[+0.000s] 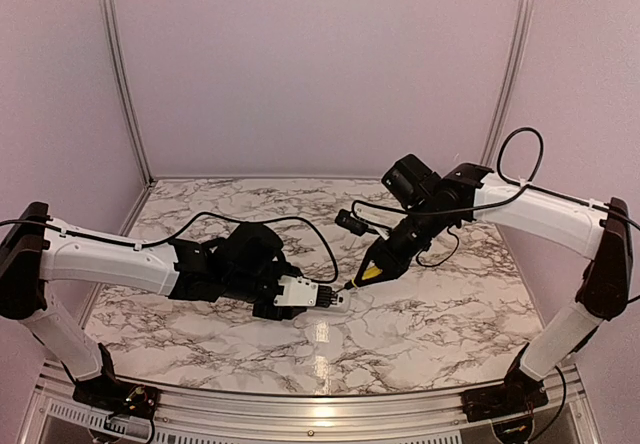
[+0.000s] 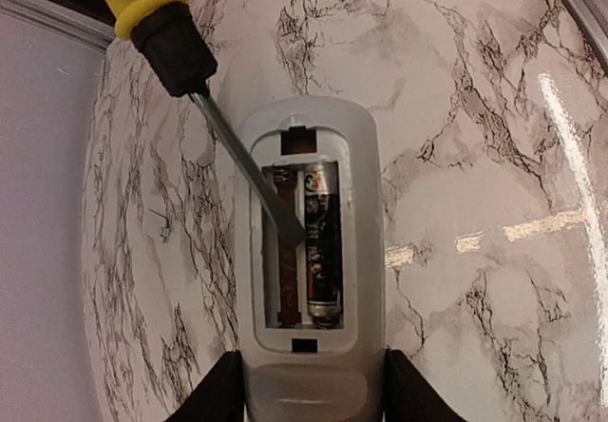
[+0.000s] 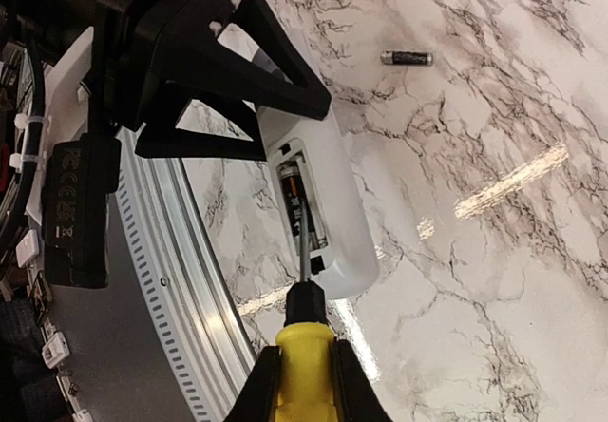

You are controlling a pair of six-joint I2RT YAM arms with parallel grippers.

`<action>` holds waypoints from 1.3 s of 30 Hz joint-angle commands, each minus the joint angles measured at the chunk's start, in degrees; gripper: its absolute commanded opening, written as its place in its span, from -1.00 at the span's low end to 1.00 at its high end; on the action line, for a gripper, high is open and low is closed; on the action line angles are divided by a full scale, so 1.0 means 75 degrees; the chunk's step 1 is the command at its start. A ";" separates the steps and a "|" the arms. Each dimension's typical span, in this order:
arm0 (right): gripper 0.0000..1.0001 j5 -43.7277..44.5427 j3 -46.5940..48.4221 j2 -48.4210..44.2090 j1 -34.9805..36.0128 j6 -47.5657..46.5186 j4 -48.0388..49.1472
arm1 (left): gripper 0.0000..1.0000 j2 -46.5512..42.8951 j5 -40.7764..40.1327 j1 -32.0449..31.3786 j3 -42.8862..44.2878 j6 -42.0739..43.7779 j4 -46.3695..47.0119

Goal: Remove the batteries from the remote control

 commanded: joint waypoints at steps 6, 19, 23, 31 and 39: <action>-1.00 0.0643 0.0377 0.0186 0.0054 0.0174 -0.0166 | -1.00 -0.0374 0.0031 -0.0041 -0.0021 0.0080 0.0144; -1.00 0.0097 0.0266 0.0321 0.0261 0.0166 -0.0213 | -1.00 -0.0438 -0.0272 -0.0053 -0.0079 0.0216 0.0434; -1.00 0.0038 0.0272 0.0496 0.0437 0.0165 -0.0247 | -1.00 -0.0477 -0.0347 -0.0053 -0.0123 0.0270 0.0505; -1.00 -0.0132 0.0300 0.0566 0.0439 0.0178 -0.0270 | -1.00 -0.0605 -0.0558 -0.0053 -0.0313 0.0380 0.0760; -1.00 -0.0036 0.0343 0.0615 0.0438 0.0201 -0.0290 | -1.00 -0.0573 -0.0578 -0.0052 -0.0315 0.0431 0.0791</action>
